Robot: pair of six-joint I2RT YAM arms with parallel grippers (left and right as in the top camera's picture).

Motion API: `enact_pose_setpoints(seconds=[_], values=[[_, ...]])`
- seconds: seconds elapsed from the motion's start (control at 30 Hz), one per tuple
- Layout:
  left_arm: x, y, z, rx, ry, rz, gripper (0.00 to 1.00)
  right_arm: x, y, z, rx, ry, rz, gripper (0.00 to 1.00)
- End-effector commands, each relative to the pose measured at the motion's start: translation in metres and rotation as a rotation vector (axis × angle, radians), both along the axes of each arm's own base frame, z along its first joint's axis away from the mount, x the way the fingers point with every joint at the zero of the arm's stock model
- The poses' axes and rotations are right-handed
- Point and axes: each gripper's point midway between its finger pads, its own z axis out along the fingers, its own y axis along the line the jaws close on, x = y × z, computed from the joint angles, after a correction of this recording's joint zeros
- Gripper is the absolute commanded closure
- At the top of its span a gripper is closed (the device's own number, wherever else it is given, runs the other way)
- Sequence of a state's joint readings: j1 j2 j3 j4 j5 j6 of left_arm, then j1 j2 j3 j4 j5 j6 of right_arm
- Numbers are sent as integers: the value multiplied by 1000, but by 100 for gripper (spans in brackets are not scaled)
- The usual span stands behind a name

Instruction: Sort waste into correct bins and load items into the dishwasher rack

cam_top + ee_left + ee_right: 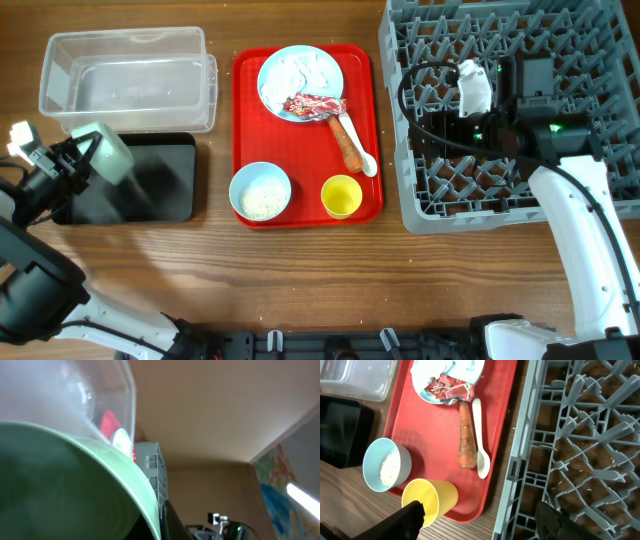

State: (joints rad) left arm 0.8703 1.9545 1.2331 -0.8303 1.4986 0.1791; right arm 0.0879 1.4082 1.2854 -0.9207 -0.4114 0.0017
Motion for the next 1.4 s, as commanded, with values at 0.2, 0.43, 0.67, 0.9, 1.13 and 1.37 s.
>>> enact_pose_setpoints(seconds=[0.2, 0.43, 0.67, 0.9, 1.13, 1.37], values=[[28, -65, 31, 309, 176, -117, 96, 7, -4, 6, -18, -29, -13, 26], [82, -242, 41, 1281, 23, -209, 96, 8, -9, 4, -46, -29, -32, 25], [72, -320, -97, 1556, 147, -484, 96, 6, -9, 3, -47, -21, -31, 25], [48, -316, -123, 1532, 266, -580, 46, 4, -10, 1, -51, -10, -30, 26], [37, -316, -8, 1393, 392, -454, 0, 2, -12, -1, -62, 1, -38, 25], [-43, -316, -65, 1294, 747, -477, 16, 0, -12, -2, -64, 11, -38, 25]])
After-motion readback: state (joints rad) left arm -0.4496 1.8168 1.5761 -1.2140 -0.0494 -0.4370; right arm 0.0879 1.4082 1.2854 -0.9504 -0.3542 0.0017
